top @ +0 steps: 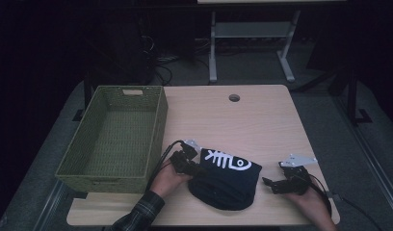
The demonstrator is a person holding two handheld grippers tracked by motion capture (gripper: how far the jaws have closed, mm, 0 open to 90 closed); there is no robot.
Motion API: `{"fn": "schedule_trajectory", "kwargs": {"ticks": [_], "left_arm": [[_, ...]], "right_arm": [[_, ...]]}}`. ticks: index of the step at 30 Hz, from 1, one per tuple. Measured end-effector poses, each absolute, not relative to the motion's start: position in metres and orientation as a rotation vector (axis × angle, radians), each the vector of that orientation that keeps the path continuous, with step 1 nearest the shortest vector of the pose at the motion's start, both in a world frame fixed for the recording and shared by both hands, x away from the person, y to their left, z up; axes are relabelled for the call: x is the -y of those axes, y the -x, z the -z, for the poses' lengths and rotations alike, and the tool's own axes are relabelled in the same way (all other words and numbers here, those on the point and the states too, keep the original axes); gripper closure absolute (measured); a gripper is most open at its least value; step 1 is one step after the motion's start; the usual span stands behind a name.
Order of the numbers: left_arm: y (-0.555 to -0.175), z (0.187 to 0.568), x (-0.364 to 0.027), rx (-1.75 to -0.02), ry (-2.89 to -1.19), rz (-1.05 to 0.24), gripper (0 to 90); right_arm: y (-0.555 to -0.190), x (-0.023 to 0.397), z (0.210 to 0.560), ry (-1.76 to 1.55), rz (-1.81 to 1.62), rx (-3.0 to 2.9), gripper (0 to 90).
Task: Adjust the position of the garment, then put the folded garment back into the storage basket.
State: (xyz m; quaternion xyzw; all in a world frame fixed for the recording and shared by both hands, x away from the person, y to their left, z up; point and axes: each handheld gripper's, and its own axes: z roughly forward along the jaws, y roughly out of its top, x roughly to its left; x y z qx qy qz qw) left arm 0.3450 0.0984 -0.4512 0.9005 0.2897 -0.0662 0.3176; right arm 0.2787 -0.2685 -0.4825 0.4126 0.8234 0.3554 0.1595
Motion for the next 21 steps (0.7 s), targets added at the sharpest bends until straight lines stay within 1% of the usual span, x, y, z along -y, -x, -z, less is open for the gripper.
{"fn": "schedule_trajectory", "kwargs": {"ticks": [7,15,21], "left_arm": [[-0.346,0.443,-0.098,-0.783,-2.365,0.196,75.1],[-0.346,0.424,-0.096,-0.771,-2.290,0.254,75.3],[-0.347,0.405,-0.093,-0.761,-2.319,0.240,75.5]], "right_arm": [[-0.279,0.269,0.482,-1.179,-1.015,-2.353,9.1],[-0.278,0.268,0.482,-1.186,-1.015,-2.354,9.1],[-0.278,0.268,0.482,-1.185,-1.015,-2.353,9.1]]}}
